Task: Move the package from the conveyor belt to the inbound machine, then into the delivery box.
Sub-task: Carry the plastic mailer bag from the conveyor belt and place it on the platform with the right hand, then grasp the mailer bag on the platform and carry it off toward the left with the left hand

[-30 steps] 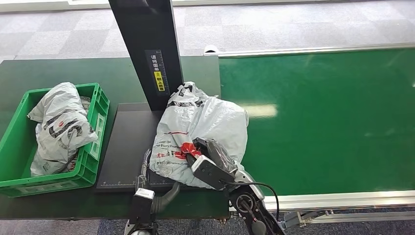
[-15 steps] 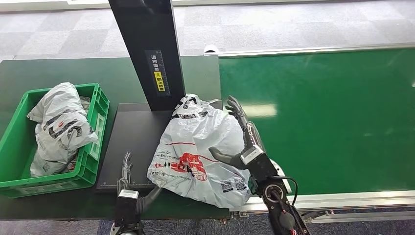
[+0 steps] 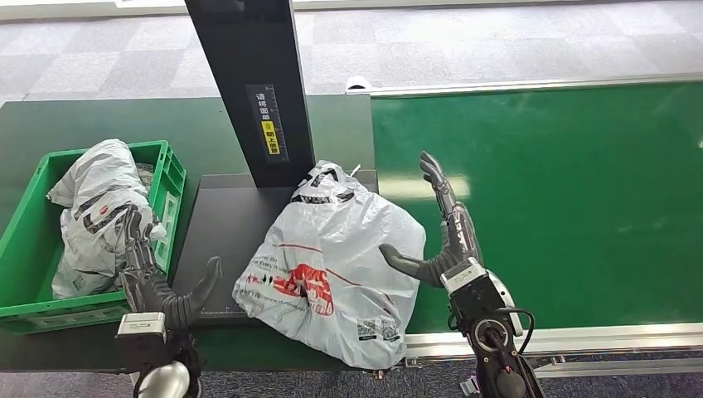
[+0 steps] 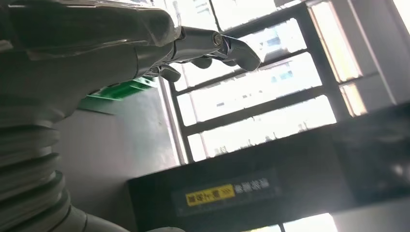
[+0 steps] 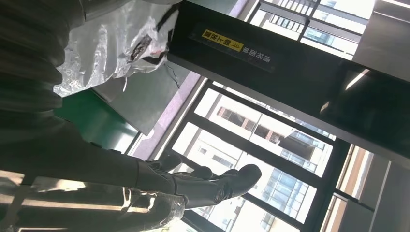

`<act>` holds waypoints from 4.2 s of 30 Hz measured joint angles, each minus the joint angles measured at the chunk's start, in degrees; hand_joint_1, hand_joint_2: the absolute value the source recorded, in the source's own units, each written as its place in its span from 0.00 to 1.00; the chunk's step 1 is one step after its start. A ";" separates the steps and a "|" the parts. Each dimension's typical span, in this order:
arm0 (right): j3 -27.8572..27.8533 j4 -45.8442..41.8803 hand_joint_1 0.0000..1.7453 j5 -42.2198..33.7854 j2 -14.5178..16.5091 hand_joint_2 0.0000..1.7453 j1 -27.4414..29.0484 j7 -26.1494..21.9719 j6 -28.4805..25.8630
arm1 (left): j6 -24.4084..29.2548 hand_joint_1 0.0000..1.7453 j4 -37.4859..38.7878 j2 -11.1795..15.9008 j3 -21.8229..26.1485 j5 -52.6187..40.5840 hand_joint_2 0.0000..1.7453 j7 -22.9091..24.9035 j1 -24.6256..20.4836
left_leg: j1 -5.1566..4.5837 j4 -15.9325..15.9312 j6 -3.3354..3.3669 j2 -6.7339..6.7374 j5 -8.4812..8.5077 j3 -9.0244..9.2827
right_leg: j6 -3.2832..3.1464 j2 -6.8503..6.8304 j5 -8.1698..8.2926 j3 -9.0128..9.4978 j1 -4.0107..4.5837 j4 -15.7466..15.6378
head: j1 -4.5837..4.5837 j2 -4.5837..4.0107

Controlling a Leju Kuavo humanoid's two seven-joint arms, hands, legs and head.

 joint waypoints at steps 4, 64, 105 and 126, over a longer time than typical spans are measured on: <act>0.00 -0.14 0.00 0.00 0.07 1.00 -0.10 0.00 0.00 | -2.60 0.00 -2.84 0.07 -0.13 -2.21 1.00 0.60 -0.34 | -0.01 0.00 0.01 0.00 -0.01 0.00 | 0.00 0.01 0.00 0.00 -0.02 0.00 | 0.01 0.00; -0.63 -8.55 0.00 -0.18 3.15 1.00 -0.45 -0.22 1.54 | -23.24 1.00 45.95 -8.55 -16.50 -29.34 1.00 15.68 -27.94 | -0.02 0.02 0.01 -0.03 0.01 0.02 | 0.00 -0.03 0.03 0.01 -0.03 0.00 | -0.01 0.00; -1.32 -8.05 0.00 -0.83 3.20 1.00 -1.63 -0.22 1.01 | -20.65 0.00 46.09 -8.85 -19.33 -37.21 1.00 20.17 -28.72 | -0.02 0.02 0.01 -0.03 0.01 -0.01 | 0.00 -0.05 0.03 0.01 -0.03 0.00 | 0.00 0.00; -1.54 -8.03 0.00 0.29 3.70 1.00 -1.68 -0.22 1.01 | -14.22 0.45 49.05 -9.01 -22.64 -52.97 1.00 30.84 -31.22 | -0.02 0.02 0.01 -0.03 0.02 0.01 | 0.00 -0.04 0.04 0.02 -0.03 0.00 | 0.00 0.00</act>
